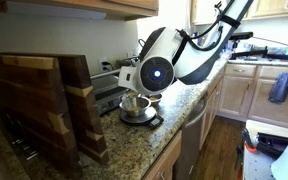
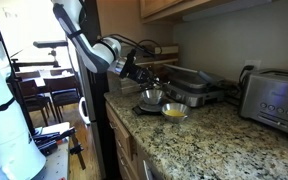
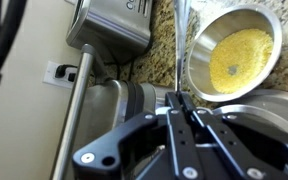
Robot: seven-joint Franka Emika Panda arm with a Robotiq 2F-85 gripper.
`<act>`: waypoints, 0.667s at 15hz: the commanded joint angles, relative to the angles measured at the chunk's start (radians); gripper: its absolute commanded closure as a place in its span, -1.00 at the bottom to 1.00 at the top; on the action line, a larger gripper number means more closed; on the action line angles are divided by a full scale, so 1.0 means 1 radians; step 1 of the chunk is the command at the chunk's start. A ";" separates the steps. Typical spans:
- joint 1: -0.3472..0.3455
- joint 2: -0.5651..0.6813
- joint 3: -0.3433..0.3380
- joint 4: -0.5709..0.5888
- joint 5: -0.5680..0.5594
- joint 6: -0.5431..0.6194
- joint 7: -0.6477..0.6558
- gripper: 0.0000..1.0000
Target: Transfer one spoon of contents from the left bowl to the right bowl
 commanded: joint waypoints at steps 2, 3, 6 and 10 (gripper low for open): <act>0.004 -0.085 -0.009 -0.089 -0.121 0.013 0.169 0.93; 0.003 -0.090 -0.010 -0.096 -0.139 0.019 0.205 0.92; 0.001 -0.103 -0.015 -0.111 -0.177 0.028 0.304 0.93; 0.001 -0.113 -0.020 -0.123 -0.227 0.028 0.403 0.93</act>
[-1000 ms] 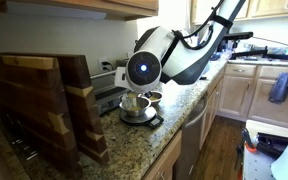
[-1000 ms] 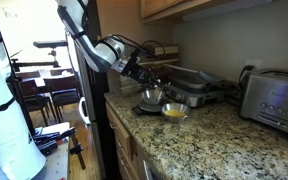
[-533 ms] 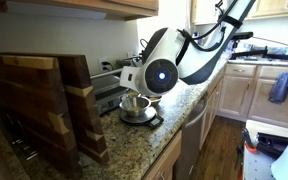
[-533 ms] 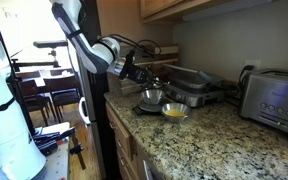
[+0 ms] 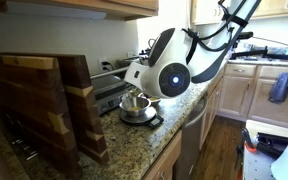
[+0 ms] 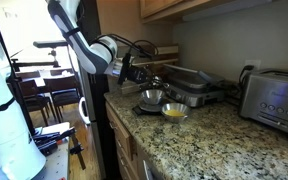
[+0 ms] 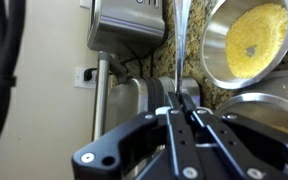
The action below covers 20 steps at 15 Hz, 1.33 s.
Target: Transfer one spoon of contents from the left bowl to the right bowl
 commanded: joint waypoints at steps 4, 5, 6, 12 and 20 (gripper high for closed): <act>0.002 -0.074 -0.016 -0.054 -0.080 0.013 0.183 0.93; 0.001 -0.072 -0.018 -0.052 -0.088 0.018 0.197 0.93; -0.001 -0.070 -0.021 -0.049 -0.091 0.030 0.200 0.93; -0.042 -0.063 -0.080 0.005 -0.008 0.272 0.061 0.93; -0.085 -0.037 -0.137 0.078 0.371 0.464 -0.310 0.93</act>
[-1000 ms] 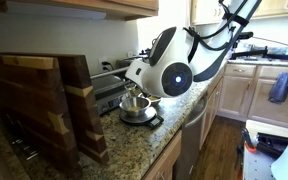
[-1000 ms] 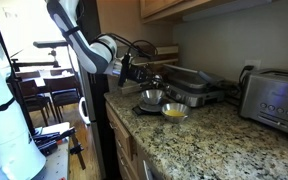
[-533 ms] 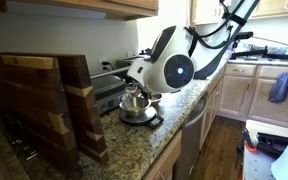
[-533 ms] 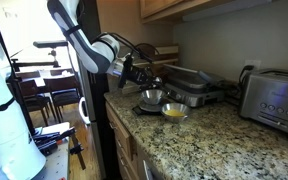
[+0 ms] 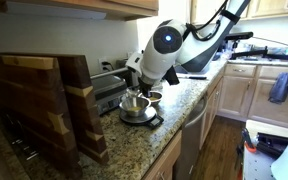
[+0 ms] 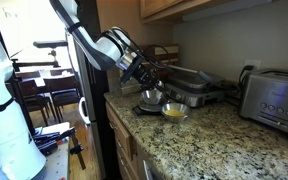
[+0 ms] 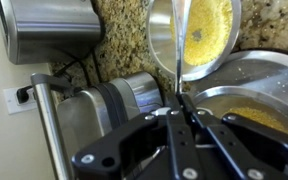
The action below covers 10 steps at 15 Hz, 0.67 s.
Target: Transfer one spoon of contents from the left bowl to the right bowl
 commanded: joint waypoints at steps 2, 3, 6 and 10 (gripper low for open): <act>-0.013 -0.017 -0.009 0.024 0.261 0.011 -0.231 0.93; -0.014 -0.016 -0.009 0.035 0.320 0.003 -0.270 0.93; -0.023 -0.013 -0.017 0.075 0.487 -0.013 -0.364 0.93; -0.050 -0.005 -0.041 0.128 0.665 -0.023 -0.453 0.93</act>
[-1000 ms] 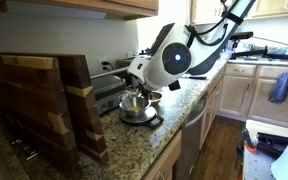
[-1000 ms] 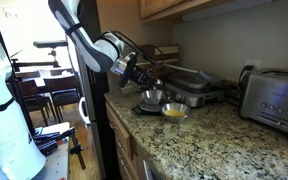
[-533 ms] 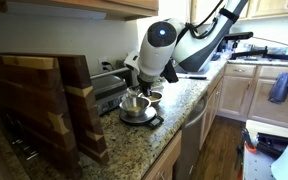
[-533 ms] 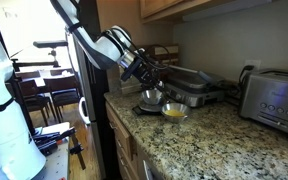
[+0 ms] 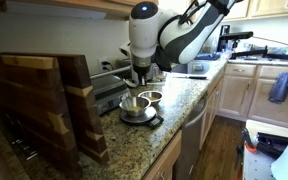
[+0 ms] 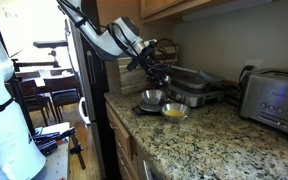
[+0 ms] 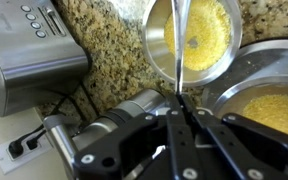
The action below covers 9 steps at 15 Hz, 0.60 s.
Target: Transfer one spoon of contents from the left bowl to the right bowl
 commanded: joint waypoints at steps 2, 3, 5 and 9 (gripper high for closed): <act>-0.037 -0.001 -0.033 0.050 0.177 -0.030 -0.111 0.93; -0.046 0.004 -0.043 0.060 0.221 -0.031 -0.138 0.93; -0.065 0.014 -0.063 0.077 0.298 -0.036 -0.183 0.93; -0.107 0.040 -0.105 0.106 0.447 -0.018 -0.325 0.93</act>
